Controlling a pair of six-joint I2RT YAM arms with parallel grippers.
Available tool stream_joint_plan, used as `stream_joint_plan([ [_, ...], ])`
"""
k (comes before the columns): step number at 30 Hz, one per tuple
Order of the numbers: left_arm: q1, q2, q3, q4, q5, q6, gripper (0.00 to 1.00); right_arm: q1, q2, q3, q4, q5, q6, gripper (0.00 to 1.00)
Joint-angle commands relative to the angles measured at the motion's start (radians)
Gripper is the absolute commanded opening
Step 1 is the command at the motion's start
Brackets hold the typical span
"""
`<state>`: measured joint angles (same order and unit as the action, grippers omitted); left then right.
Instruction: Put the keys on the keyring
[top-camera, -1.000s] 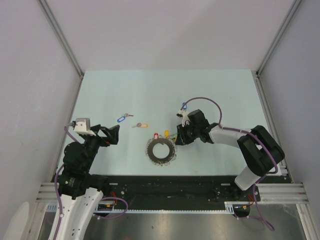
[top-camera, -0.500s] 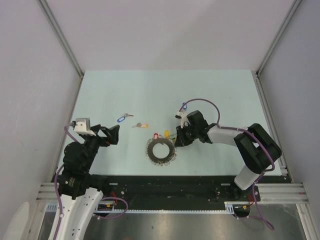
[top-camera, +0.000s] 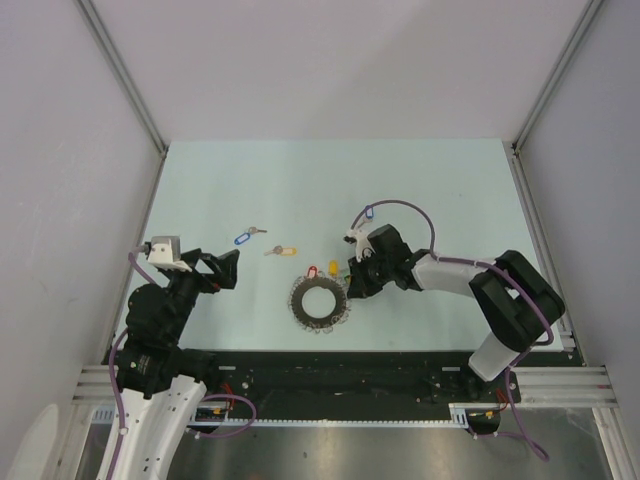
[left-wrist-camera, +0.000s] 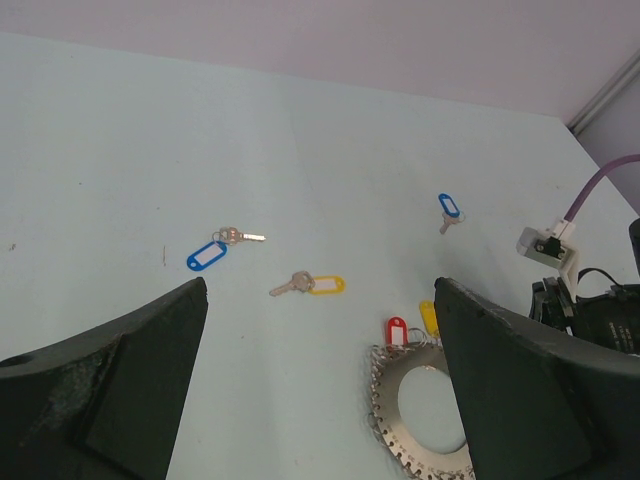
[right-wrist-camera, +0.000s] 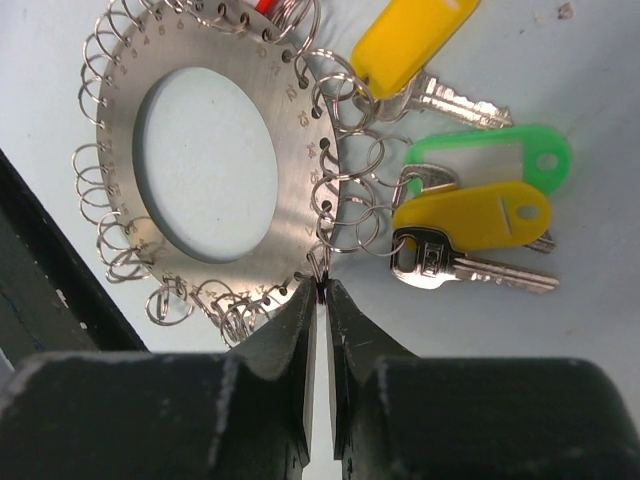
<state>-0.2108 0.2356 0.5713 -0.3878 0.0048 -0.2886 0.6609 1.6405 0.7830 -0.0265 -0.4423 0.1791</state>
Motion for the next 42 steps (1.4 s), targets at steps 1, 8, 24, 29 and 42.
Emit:
stream_joint_plan([
  [1,0.005,0.001,0.027,0.024,0.018,-0.009,1.00,0.038,-0.048,0.036,-0.039,0.071,-0.033,0.12],
  [8,0.005,0.004,0.029,0.026,0.021,-0.006,1.00,0.077,-0.085,0.053,-0.073,0.155,-0.043,0.14],
  [24,0.005,0.001,0.027,0.026,0.026,-0.006,1.00,0.118,-0.123,0.064,-0.122,0.243,-0.047,0.21],
  [29,0.005,-0.002,0.027,0.026,0.026,-0.006,1.00,0.118,-0.143,0.062,-0.136,0.293,-0.079,0.29],
  [42,0.005,0.002,0.025,0.029,0.029,-0.006,1.00,0.178,-0.134,0.073,-0.204,0.395,-0.308,0.29],
])
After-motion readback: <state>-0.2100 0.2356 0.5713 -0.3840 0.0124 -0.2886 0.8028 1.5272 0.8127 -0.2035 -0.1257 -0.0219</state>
